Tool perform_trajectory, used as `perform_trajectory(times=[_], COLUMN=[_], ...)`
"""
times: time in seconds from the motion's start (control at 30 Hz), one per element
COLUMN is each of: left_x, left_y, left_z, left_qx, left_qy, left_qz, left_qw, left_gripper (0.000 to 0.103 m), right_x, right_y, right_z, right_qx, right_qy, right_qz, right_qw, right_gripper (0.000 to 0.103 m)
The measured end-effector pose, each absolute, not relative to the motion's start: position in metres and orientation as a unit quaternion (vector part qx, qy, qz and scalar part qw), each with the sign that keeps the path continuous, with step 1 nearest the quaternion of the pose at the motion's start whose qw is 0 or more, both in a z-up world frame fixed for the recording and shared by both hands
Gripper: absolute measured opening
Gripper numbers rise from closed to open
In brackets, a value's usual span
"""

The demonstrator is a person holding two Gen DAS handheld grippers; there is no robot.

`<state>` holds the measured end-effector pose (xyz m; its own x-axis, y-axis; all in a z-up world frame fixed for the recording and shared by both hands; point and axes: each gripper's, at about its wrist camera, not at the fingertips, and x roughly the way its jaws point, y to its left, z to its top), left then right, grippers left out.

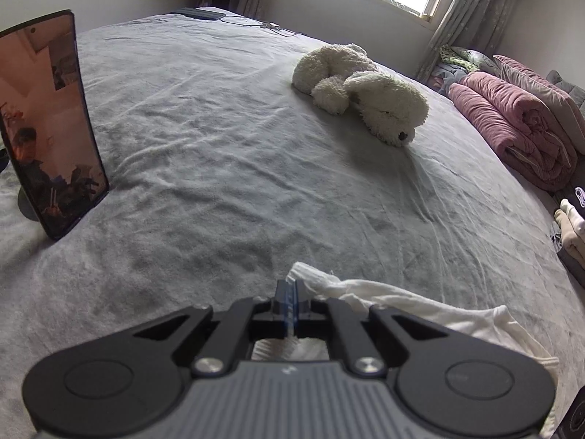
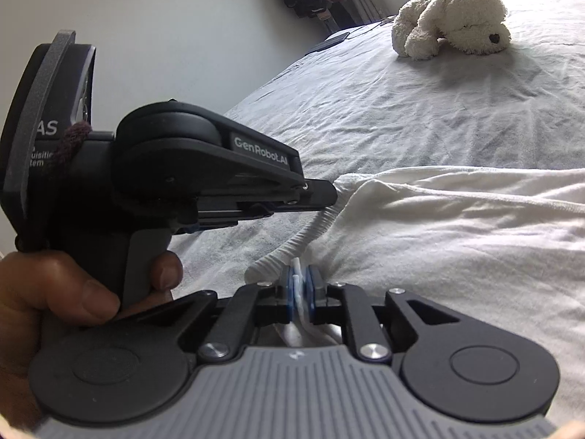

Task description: Fold clothes

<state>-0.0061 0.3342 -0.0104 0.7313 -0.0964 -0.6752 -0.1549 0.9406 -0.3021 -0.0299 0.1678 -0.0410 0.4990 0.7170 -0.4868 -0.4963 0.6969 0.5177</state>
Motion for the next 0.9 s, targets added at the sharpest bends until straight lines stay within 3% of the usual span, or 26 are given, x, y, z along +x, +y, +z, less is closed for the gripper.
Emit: perform_trajectory(times=[0.1,0.2,0.23,0.6,0.77,0.9], left_x=[-0.012,-0.018,-0.020,-0.016,-0.010,-0.013], left_y=[0.345,0.343,0.340,0.283,0.286,0.282], left_z=[-0.006,0.000,0.001,-0.021,-0.026,-0.019], left_qx=[-0.186,-0.197,-0.194,-0.070,-0.091,-0.084], left_qy=[0.343,0.319,0.314,0.357,0.368,0.343], left_qz=[0.023,-0.011,-0.024,-0.088,-0.061,-0.046], left_qw=[0.921,0.927,0.929,0.927,0.924,0.934], left_gripper=[0.002,0.002,0.002,0.015,0.014,0.034], right_x=[-0.031,-0.036,-0.041,-0.052,-0.045,-0.040], right_y=[0.161,0.143,0.136,0.052,0.017,-0.007], right_z=[-0.037,-0.030,-0.026,-0.010,-0.028,-0.036], right_qx=[0.163,0.179,0.179,0.074,0.031,0.039], right_qy=[0.370,0.386,0.382,0.324,0.327,0.325], right_qz=[0.361,0.364,0.365,0.286,0.229,0.205], right_qw=[0.840,0.829,0.830,0.899,0.916,0.922], right_gripper=[0.017,0.049,0.051,0.059,0.059,0.059])
